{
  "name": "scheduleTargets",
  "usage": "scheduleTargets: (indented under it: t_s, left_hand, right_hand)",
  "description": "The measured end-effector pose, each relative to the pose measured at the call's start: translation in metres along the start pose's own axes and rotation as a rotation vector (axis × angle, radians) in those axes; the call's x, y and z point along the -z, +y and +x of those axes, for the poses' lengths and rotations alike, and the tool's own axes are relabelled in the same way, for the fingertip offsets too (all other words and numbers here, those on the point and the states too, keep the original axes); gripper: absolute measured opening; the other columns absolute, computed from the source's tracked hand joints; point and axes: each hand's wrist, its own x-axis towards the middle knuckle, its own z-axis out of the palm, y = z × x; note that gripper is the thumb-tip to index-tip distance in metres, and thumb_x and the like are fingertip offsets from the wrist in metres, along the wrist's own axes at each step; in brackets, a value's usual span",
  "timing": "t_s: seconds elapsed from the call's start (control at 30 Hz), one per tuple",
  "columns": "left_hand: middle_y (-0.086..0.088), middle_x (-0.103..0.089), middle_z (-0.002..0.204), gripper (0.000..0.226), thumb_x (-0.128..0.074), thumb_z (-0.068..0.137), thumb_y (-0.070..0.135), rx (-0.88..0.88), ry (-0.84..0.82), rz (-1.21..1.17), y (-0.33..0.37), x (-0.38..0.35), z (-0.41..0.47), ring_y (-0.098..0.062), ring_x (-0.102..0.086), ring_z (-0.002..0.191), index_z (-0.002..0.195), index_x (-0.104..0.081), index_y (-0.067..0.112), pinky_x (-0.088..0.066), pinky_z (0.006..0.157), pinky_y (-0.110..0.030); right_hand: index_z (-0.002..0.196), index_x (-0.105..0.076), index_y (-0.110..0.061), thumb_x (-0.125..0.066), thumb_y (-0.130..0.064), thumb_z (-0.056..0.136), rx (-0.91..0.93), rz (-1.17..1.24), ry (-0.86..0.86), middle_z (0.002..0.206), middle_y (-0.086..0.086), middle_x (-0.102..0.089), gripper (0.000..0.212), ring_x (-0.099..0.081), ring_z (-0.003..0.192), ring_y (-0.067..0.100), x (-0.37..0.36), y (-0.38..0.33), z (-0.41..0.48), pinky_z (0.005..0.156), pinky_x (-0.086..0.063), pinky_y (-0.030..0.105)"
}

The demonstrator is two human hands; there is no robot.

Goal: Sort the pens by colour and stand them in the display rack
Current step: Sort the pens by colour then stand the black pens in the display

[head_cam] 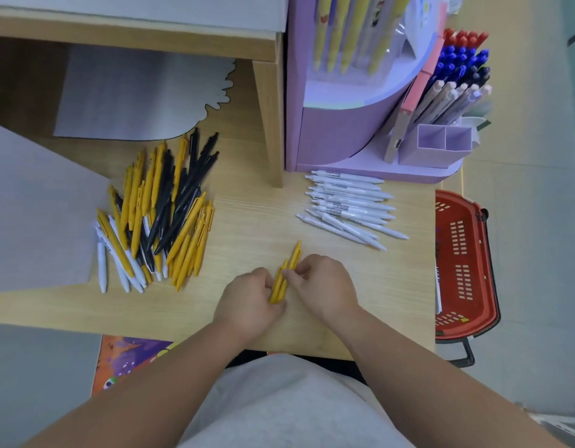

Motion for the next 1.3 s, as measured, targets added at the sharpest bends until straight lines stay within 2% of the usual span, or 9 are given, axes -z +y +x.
scheduleTargets:
  t_s: [0.07, 0.23, 0.43, 0.53, 0.63, 0.87, 1.07, 1.2, 1.3]
  left_hand:
    - [0.012, -0.060, 0.067, 0.028, -0.080, 0.071, 0.029, 0.008, -0.037, -0.088, 0.000, -0.010, -0.005, -0.003, -0.057, 0.064, 0.091, -0.062, 0.023, -0.039, 0.055, -0.016]
    - [0.006, -0.069, 0.070, 0.028, -0.085, 0.070, 0.020, 0.042, -0.030, -0.244, 0.007, -0.023, -0.002, -0.008, -0.067, 0.070, 0.088, -0.063, 0.024, -0.051, 0.066, -0.021]
    - [0.007, -0.068, 0.061, 0.018, -0.078, 0.079, 0.021, -0.052, -0.055, -0.281, 0.037, -0.041, 0.003, -0.006, -0.066, 0.063, 0.087, -0.062, 0.023, -0.051, 0.064, -0.021]
    - [0.006, -0.068, 0.066, 0.017, -0.077, 0.079, 0.023, -0.055, -0.071, -0.260, 0.043, -0.043, 0.005, -0.008, -0.067, 0.066, 0.087, -0.062, 0.023, -0.052, 0.064, -0.021]
    - [0.001, -0.071, 0.069, 0.022, -0.080, 0.073, 0.024, 0.007, -0.054, -0.271, 0.041, -0.042, 0.007, -0.015, -0.069, 0.065, 0.082, -0.061, 0.025, -0.057, 0.065, -0.033]
    - [0.000, -0.070, 0.065, 0.029, -0.086, 0.068, 0.026, 0.160, 0.068, -0.327, 0.028, -0.035, 0.006, -0.017, -0.070, 0.060, 0.079, -0.059, 0.026, -0.060, 0.061, -0.039]
    - [-0.002, -0.071, 0.063, 0.023, -0.084, 0.075, 0.019, 0.145, -0.001, -0.336, 0.034, -0.033, 0.004, -0.013, -0.069, 0.052, 0.083, -0.063, 0.020, -0.058, 0.057, -0.031]
    - [0.000, -0.072, 0.064, 0.017, -0.079, 0.078, 0.018, 0.080, -0.073, -0.369, 0.039, -0.038, -0.002, -0.010, -0.070, 0.059, 0.090, -0.067, 0.021, -0.060, 0.070, -0.034]
    - [0.006, -0.071, 0.071, 0.022, -0.073, 0.082, 0.018, 0.029, -0.071, -0.368, 0.036, -0.028, -0.008, -0.006, -0.070, 0.075, 0.104, -0.069, 0.019, -0.055, 0.079, -0.024]
  right_hand:
    - [0.088, -0.071, -0.022, -0.065, -0.046, 0.087, -0.032, -0.012, -0.014, 0.084, -0.002, -0.071, 0.025, -0.065, 0.084, 0.018, -0.003, 0.008, -0.002, 0.073, -0.054, 0.034]
    - [0.076, -0.069, -0.026, -0.069, -0.042, 0.080, -0.114, 0.048, -0.031, 0.070, -0.006, -0.069, 0.016, -0.067, 0.073, 0.014, 0.001, 0.035, -0.016, 0.071, -0.056, 0.032]
    - [0.079, -0.070, -0.025, -0.070, -0.048, 0.079, -0.149, 0.061, 0.039, 0.071, -0.004, -0.070, 0.022, -0.067, 0.076, 0.014, 0.007, 0.052, -0.025, 0.070, -0.054, 0.030]
    - [0.080, -0.070, -0.026, -0.071, -0.046, 0.081, -0.143, 0.069, 0.036, 0.071, -0.004, -0.070, 0.020, -0.066, 0.076, 0.014, 0.012, 0.057, -0.026, 0.070, -0.054, 0.031]
    - [0.078, -0.069, -0.025, -0.071, -0.043, 0.082, -0.123, 0.095, 0.000, 0.068, -0.005, -0.069, 0.018, -0.066, 0.072, 0.013, 0.014, 0.060, -0.027, 0.072, -0.055, 0.034]
    - [0.081, -0.070, -0.021, -0.069, -0.046, 0.080, -0.096, -0.050, 0.009, 0.080, -0.004, -0.069, 0.025, -0.063, 0.079, 0.016, 0.014, 0.042, -0.027, 0.069, -0.053, 0.030]
    - [0.080, -0.069, -0.020, -0.069, -0.039, 0.078, -0.144, -0.011, -0.065, 0.076, -0.002, -0.070, 0.019, -0.066, 0.076, 0.016, 0.004, 0.053, -0.045, 0.072, -0.056, 0.033]
    - [0.070, -0.063, -0.027, -0.070, -0.041, 0.081, -0.130, 0.026, -0.053, 0.068, -0.005, -0.068, 0.019, -0.065, 0.073, 0.014, 0.004, 0.060, -0.048, 0.071, -0.054, 0.032]
    - [0.072, -0.062, -0.029, -0.067, -0.039, 0.082, -0.119, -0.012, 0.037, 0.072, -0.009, -0.064, 0.015, -0.062, 0.077, 0.014, 0.013, 0.054, -0.047, 0.068, -0.050, 0.031]
